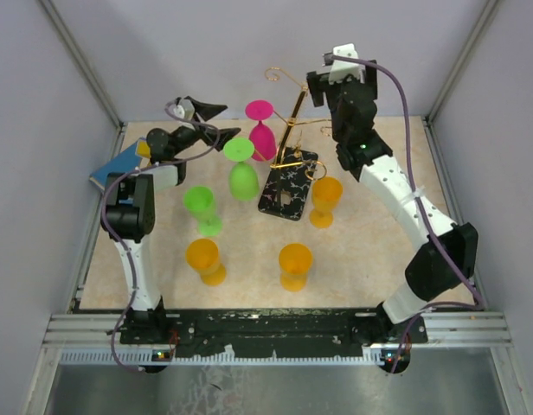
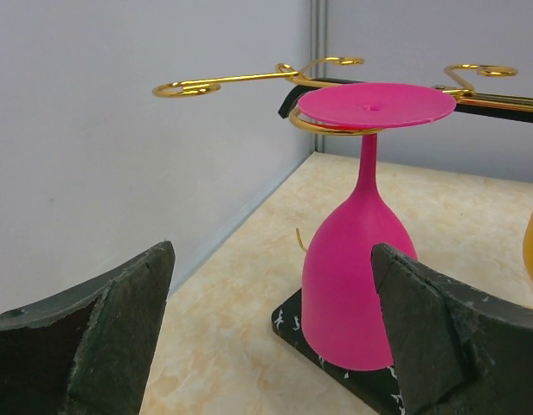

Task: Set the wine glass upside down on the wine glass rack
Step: Turn the wine glass upside down at the wine rack, then pick up the wine glass at the center of the board.

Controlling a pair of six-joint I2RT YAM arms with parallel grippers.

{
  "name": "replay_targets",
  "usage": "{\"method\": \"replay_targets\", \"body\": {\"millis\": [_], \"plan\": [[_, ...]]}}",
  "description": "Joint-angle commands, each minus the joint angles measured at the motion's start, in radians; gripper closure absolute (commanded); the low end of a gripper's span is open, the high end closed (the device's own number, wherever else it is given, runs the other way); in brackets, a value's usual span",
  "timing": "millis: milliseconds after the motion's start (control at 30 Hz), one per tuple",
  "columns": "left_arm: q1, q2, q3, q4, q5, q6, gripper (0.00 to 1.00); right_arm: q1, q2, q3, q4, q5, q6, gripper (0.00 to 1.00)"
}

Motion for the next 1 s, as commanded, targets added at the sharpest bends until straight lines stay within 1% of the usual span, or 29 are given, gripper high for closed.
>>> {"method": "replay_targets", "body": {"millis": [0,67,133,200,300,433,567,700,833,967], "plan": [[0.007,-0.090,-0.005,-0.181,-0.055,0.097,0.00,-0.048,0.004,0.110,-0.139,0.066,0.122,0.01],[0.013,-0.113,0.040,-0.401,-0.133,0.112,0.00,-0.087,0.008,0.149,-0.231,0.111,0.201,0.01],[0.017,-0.124,0.113,-0.620,-0.174,0.137,0.00,-0.146,0.007,0.185,-0.345,0.108,0.335,0.01],[0.017,-0.141,0.139,-0.719,-0.184,0.166,0.00,-0.210,-0.007,0.183,-0.422,0.068,0.434,0.01],[0.017,-0.188,0.120,-0.784,-0.216,0.213,0.00,-0.264,-0.026,0.167,-0.524,0.026,0.488,0.01],[0.017,-0.271,0.112,-0.896,-0.294,0.270,0.00,-0.275,-0.048,0.155,-0.680,0.001,0.474,0.01],[0.017,-0.332,0.135,-0.969,-0.318,0.281,0.00,-0.274,-0.100,0.105,-0.831,-0.135,0.471,0.01],[0.017,-0.388,0.133,-0.964,-0.360,0.250,0.00,-0.274,-0.198,-0.019,-0.880,-0.284,0.486,0.02],[0.016,-0.437,0.140,-0.961,-0.395,0.244,0.00,-0.274,-0.284,-0.113,-0.926,-0.328,0.511,0.07],[0.017,-0.446,0.220,-1.018,-0.395,0.244,0.00,-0.275,-0.333,-0.178,-0.961,-0.389,0.519,0.10]]}}
